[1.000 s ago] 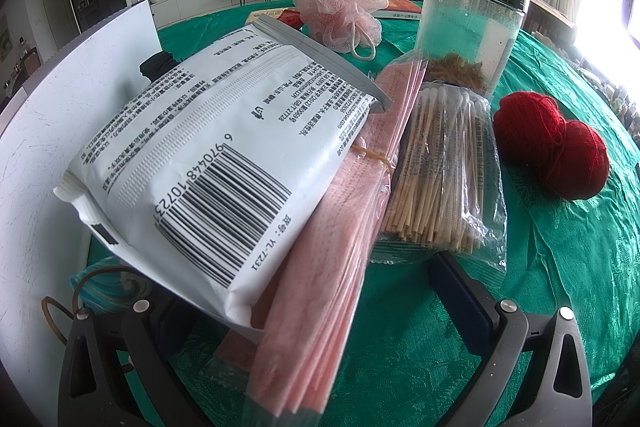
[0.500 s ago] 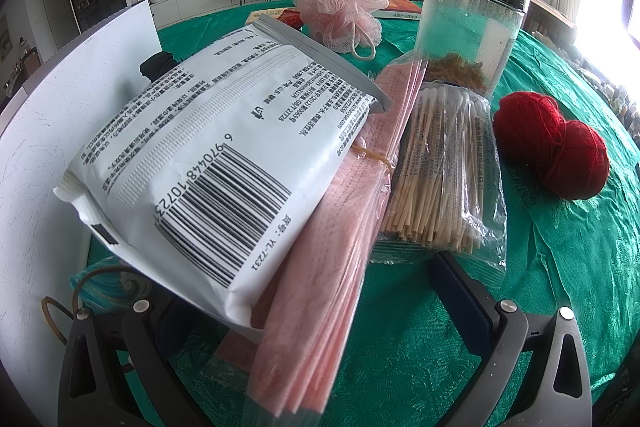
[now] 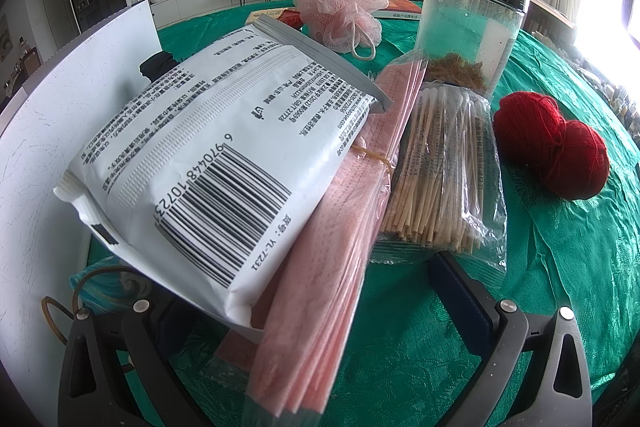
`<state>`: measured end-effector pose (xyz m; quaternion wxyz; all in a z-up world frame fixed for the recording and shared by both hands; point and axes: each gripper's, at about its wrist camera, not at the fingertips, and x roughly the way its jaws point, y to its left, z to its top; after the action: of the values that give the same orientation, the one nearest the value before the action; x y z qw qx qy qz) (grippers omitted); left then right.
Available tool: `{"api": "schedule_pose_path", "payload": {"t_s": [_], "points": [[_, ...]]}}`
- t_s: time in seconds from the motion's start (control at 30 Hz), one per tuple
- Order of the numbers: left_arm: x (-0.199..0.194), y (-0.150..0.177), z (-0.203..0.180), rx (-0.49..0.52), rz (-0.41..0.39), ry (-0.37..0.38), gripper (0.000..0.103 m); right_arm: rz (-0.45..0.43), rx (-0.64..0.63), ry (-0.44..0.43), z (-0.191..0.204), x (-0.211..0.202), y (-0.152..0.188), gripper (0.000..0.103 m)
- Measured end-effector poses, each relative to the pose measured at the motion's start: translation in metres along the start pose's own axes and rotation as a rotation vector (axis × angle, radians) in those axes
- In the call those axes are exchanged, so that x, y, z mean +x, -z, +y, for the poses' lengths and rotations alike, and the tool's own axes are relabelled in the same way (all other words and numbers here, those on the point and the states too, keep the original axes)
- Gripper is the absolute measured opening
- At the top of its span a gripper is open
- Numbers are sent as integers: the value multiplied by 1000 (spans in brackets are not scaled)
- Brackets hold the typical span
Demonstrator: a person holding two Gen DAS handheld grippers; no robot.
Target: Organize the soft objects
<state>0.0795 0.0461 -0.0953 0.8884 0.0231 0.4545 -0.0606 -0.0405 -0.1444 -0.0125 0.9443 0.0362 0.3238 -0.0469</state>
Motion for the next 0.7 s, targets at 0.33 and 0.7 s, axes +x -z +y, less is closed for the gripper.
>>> {"api": "schedule_pose_path", "payload": {"t_s": [0.33,0.7], "points": [[0,0,0,0,0,0,103,1,0,0,0,0,0,85],[0,0,0,0,0,0,103,48,41,-165,-34,30,-29,85]]}}
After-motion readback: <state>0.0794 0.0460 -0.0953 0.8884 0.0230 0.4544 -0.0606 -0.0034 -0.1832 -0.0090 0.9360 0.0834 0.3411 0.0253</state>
